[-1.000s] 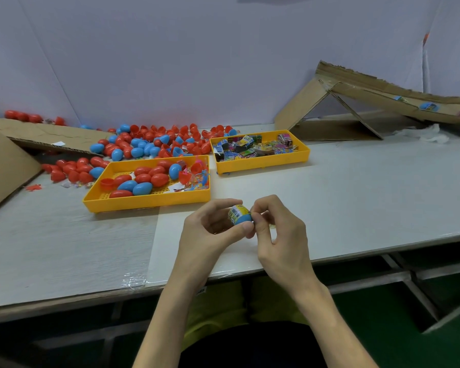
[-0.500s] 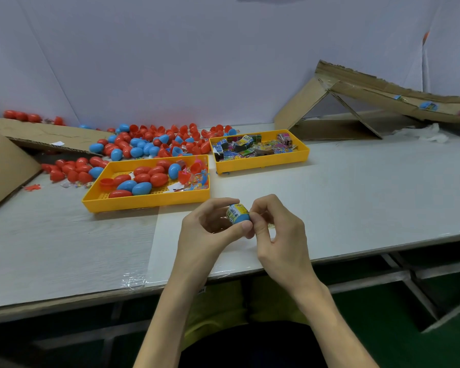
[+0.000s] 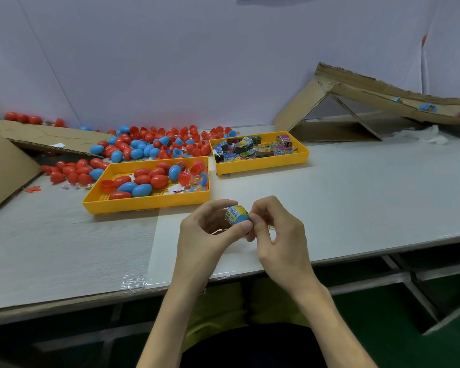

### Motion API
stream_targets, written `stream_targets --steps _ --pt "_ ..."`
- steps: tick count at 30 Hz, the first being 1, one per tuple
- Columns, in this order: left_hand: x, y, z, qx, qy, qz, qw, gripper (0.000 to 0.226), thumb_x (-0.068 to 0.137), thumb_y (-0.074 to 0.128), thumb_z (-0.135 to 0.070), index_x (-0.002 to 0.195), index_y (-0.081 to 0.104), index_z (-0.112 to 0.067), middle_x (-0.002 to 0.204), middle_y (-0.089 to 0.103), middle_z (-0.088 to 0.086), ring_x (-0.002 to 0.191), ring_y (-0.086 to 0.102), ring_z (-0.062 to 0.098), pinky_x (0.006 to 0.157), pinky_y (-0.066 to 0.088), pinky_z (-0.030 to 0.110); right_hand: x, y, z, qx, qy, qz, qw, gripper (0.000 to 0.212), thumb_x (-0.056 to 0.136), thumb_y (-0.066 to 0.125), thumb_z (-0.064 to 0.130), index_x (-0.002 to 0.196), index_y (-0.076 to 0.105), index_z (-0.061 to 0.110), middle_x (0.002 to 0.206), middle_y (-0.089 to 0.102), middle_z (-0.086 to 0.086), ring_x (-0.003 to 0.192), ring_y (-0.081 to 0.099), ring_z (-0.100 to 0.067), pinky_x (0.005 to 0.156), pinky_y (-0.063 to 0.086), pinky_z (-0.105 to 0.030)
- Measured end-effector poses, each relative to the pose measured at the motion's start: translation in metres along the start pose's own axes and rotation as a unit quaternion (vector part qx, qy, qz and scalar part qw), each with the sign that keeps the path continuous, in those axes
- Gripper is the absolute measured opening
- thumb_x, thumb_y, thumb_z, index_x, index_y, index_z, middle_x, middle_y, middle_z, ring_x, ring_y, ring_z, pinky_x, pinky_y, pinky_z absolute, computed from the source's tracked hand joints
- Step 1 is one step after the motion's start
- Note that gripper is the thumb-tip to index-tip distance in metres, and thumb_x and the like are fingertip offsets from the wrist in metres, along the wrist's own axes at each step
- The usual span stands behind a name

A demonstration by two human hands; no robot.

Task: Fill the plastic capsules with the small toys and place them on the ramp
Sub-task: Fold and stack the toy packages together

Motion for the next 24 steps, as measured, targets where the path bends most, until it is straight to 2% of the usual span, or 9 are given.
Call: stream_targets --steps 3,5,7,10,14,17,19,21,24 --pt "0.000 -0.004 0.000 0.004 0.005 -0.022 1.000 0.048 0.064 0.083 -0.037 0.107 0.071 -0.021 0.092 0.075 -0.006 0.087 0.073 0.014 0.071 0.056 0.018 -0.001 -0.004 0.000 0.007 0.002 -0.021 1.000 0.010 0.095 0.054 0.018 0.097 0.050 0.027 0.080 0.058 0.020 0.070 0.064 -0.001 0.062 0.047 -0.005" --pt "0.002 -0.015 0.003 -0.028 0.001 -0.076 0.997 0.049 0.063 0.084 -0.036 0.106 0.067 -0.019 0.092 0.073 -0.003 0.086 0.073 0.016 0.071 0.058 0.023 -0.001 -0.010 0.001 0.021 -0.002 -0.052 0.998 0.018 0.094 0.057 0.017 0.105 0.052 0.030 0.089 0.064 0.017 0.070 0.066 -0.006 0.065 0.050 -0.010" --pt "0.002 -0.023 0.006 -0.063 -0.007 -0.111 0.992 0.050 0.061 0.085 -0.037 0.104 0.064 -0.018 0.091 0.072 0.000 0.086 0.072 0.018 0.071 0.061 0.029 0.000 -0.010 0.003 0.023 -0.008 -0.049 0.998 0.042 0.088 0.066 0.015 0.123 0.050 0.033 0.108 0.066 0.016 0.077 0.067 -0.008 0.071 0.052 -0.012" --pt "0.003 -0.014 0.003 -0.008 0.008 -0.067 0.998 0.048 0.063 0.085 -0.039 0.100 0.062 -0.020 0.088 0.072 -0.002 0.084 0.070 0.014 0.070 0.058 0.025 0.003 0.001 0.004 0.005 -0.014 0.009 1.000 0.069 0.080 0.079 0.015 0.138 0.046 0.034 0.124 0.060 0.015 0.092 0.064 -0.003 0.073 0.049 -0.007" --pt "0.002 -0.004 -0.001 0.039 0.018 -0.018 0.999 0.042 0.070 0.085 -0.046 0.101 0.065 -0.026 0.093 0.073 -0.005 0.089 0.068 0.014 0.071 0.054 0.021 0.000 -0.002 0.001 0.013 -0.010 -0.007 1.000 0.037 0.086 0.074 0.025 0.121 0.065 0.026 0.111 0.068 0.014 0.089 0.065 -0.004 0.073 0.048 -0.008" --pt "0.001 -0.007 -0.006 0.040 0.027 -0.037 0.998 0.036 0.080 0.073 -0.052 0.109 0.068 -0.032 0.105 0.073 -0.014 0.102 0.066 0.007 0.078 0.053 0.019 0.000 -0.019 -0.010 0.083 0.051 -0.075 0.992 0.031 0.084 0.076 0.024 0.113 0.065 0.030 0.104 0.070 0.015 0.086 0.069 -0.013 0.073 0.055 -0.018" --pt "0.003 -0.009 -0.002 0.064 0.017 -0.046 0.997 0.028 0.088 0.074 -0.037 0.114 0.067 -0.032 0.111 0.071 -0.019 0.111 0.063 0.003 0.086 0.051 0.020 0.000 -0.030 -0.019 0.170 0.097 -0.116 0.974 0.031 0.083 0.075 0.018 0.111 0.064 0.027 0.104 0.072 0.008 0.089 0.070 -0.018 0.076 0.057 -0.026" --pt "0.006 -0.002 0.004 0.125 0.004 -0.023 0.992 0.033 0.089 0.074 -0.016 0.117 0.067 -0.031 0.115 0.069 -0.020 0.114 0.059 -0.002 0.092 0.048 0.019 0.000 -0.038 -0.029 0.248 0.141 -0.149 0.947 0.032 0.082 0.077 0.018 0.111 0.063 0.022 0.103 0.073 -0.001 0.087 0.071 -0.020 0.077 0.057 -0.027" --pt "0.007 0.008 0.012 0.207 -0.004 0.005 0.978 0.043 0.086 0.067 0.004 0.115 0.068 -0.028 0.112 0.069 -0.015 0.109 0.062 0.000 0.084 0.047 0.005 0.000 -0.035 -0.048 0.349 0.234 -0.155 0.894 0.036 0.083 0.073 0.026 0.116 0.063 0.016 0.107 0.074 -0.004 0.088 0.070 -0.015 0.075 0.054 -0.023"
Point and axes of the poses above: each hand's wrist, its own x-axis towards the middle knuckle, its own y-axis out of the palm, z = x × y, the point moved 9 cm from there along x, towards the middle knuckle
